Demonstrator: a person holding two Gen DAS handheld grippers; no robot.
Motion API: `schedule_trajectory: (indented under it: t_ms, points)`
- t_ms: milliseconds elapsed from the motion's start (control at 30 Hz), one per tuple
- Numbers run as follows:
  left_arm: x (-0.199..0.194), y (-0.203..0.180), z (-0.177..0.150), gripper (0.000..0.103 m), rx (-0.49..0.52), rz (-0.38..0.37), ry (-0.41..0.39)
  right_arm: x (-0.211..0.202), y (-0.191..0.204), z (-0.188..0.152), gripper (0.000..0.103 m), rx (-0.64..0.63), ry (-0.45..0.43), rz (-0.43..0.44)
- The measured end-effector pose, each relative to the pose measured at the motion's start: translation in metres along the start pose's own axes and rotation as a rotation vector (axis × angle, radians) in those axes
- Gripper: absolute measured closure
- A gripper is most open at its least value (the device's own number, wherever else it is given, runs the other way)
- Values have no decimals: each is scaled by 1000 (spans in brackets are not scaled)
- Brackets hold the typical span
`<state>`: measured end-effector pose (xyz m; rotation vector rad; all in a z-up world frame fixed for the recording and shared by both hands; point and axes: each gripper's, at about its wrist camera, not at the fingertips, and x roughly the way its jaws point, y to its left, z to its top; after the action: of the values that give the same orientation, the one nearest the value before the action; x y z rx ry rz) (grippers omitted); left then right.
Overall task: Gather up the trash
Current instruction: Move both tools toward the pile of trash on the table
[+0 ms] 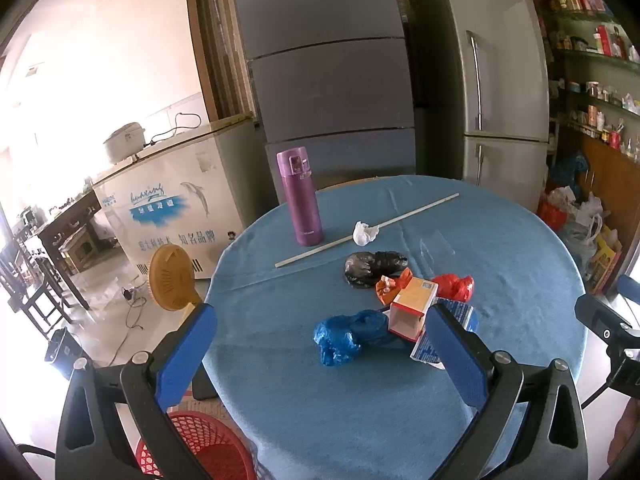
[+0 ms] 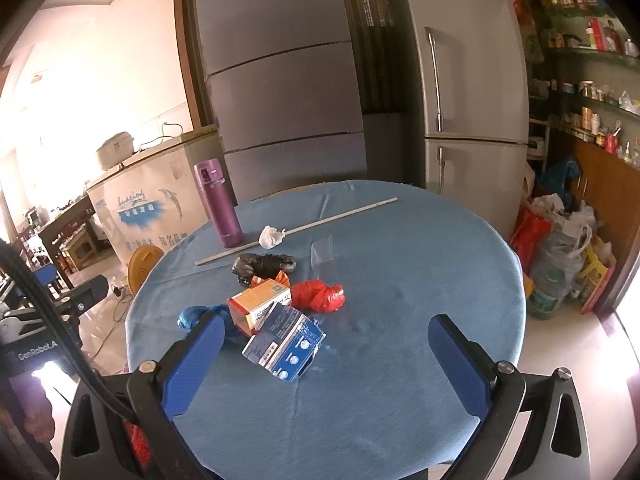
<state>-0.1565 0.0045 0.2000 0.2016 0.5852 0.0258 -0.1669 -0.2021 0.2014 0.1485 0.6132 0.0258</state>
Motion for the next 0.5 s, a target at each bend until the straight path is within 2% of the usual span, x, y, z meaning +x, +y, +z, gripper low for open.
schedule_trajectory:
  t_ms: [233, 500]
  points:
    - [3, 14, -5, 0, -37, -28, 5, 2, 1, 0, 0, 4, 13, 3]
    - [4, 14, -6, 0, -32, -34, 9, 3, 7, 0, 0, -6, 17, 10]
